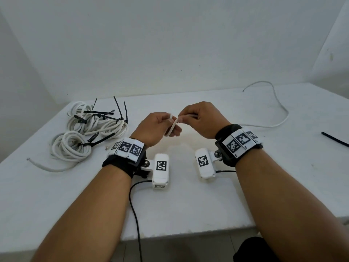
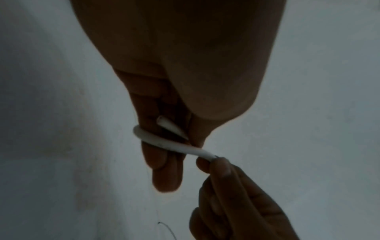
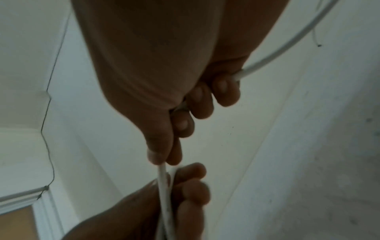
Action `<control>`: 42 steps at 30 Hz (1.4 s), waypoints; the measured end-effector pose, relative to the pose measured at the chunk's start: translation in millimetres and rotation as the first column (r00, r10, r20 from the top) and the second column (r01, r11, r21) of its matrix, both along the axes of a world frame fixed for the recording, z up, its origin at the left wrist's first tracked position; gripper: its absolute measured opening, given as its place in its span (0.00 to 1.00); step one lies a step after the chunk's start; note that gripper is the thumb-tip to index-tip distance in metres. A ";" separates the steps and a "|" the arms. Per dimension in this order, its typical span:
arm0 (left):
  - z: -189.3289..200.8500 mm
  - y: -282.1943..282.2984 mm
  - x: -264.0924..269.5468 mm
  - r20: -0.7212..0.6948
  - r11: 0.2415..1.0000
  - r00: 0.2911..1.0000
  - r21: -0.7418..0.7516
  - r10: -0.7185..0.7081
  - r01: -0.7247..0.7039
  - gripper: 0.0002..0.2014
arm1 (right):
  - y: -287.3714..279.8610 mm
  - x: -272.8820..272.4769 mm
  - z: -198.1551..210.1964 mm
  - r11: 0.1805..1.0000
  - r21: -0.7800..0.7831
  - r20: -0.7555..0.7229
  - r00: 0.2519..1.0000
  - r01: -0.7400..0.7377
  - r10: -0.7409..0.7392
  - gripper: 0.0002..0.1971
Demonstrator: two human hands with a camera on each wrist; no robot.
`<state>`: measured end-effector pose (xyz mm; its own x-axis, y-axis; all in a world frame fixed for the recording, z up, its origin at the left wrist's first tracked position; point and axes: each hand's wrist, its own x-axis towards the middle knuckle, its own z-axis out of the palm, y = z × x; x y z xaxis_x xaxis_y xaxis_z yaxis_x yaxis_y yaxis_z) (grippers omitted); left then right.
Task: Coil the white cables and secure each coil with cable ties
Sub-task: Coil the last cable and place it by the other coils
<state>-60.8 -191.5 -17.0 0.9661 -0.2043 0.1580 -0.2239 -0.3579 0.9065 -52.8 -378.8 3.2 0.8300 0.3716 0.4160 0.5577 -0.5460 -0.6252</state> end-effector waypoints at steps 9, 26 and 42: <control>11.3 -14.1 -20.1 -0.160 0.700 0.936 -0.706 -0.313 0.114 0.15 | -4.4 3.6 3.5 0.863 0.504 -0.045 0.996 -0.039 0.071 0.02; 5.4 -13.0 -6.5 0.069 0.713 0.971 -0.690 0.229 -0.119 0.07 | 23.9 -12.0 -0.7 0.925 -0.326 -0.312 0.946 -0.195 0.089 0.15; 10.1 -17.7 -20.2 -0.104 0.968 0.976 -0.189 -0.190 0.168 0.16 | -12.3 -12.2 14.1 0.996 0.083 0.048 0.998 -0.041 0.037 0.10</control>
